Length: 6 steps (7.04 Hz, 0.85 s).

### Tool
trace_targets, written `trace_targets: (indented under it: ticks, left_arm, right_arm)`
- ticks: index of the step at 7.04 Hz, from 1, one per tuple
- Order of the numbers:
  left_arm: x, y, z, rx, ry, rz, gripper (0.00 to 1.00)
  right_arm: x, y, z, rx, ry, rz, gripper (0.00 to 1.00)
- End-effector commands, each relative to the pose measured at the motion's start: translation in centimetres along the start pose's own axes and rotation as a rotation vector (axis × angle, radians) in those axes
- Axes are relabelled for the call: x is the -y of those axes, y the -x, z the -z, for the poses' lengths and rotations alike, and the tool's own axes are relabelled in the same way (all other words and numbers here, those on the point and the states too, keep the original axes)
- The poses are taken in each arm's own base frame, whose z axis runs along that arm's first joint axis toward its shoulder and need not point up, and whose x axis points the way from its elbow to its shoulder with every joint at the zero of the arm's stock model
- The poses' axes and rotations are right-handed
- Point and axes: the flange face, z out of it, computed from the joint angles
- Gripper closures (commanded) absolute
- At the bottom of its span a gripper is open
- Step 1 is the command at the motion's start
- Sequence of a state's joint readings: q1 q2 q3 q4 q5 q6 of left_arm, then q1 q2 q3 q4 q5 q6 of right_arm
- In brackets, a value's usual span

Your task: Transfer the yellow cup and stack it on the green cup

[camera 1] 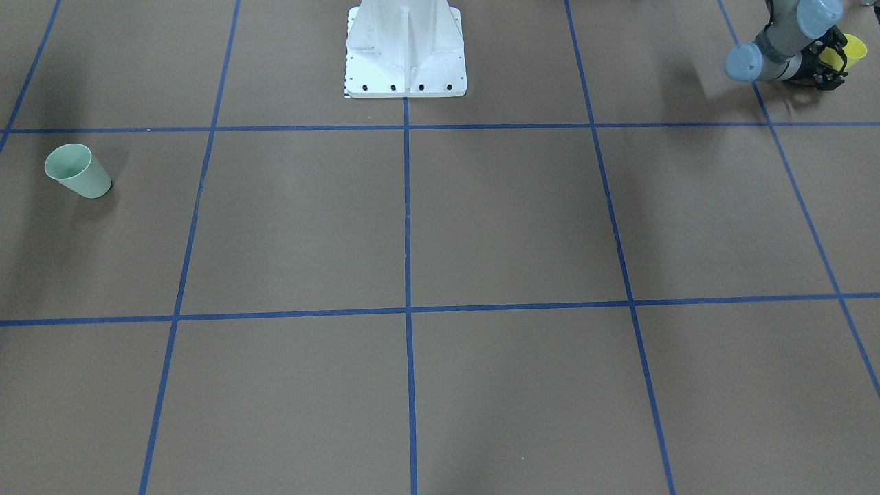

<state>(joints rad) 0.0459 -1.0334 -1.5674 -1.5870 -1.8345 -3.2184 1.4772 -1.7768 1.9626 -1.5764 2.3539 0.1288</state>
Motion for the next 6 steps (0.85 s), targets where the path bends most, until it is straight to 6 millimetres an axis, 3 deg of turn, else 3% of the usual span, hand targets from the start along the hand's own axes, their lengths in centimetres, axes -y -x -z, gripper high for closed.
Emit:
trace_targets:
  ticks: [1, 3, 4, 5, 6]
  left_arm:
    - [4.8, -1.3, -4.0, -0.017, -0.035, -0.048, 0.82]
    - [9.6, -3.4, -6.7, -0.144, -0.017, -0.189, 0.86]
    - [10.5, -4.5, -7.0, -0.244, -0.026, -0.243, 0.86]
    - [10.3, -5.3, -6.7, -0.349, -0.037, -0.297, 0.86]
    - [11.9, -6.3, -5.9, -0.451, -0.054, -0.353, 0.86]
  right_arm:
    - [-0.4, 0.0, -0.1, 0.012, 0.005, -0.005, 0.00]
    - [-0.5, 0.4, 0.4, 0.008, -0.005, 0.000, 0.00]
    - [-0.1, 0.6, 0.6, -0.002, -0.013, 0.005, 0.00]
    - [0.4, 0.6, 0.5, -0.002, -0.014, 0.003, 0.00]
    - [0.4, 0.2, 0.0, -0.003, -0.006, -0.003, 0.00]
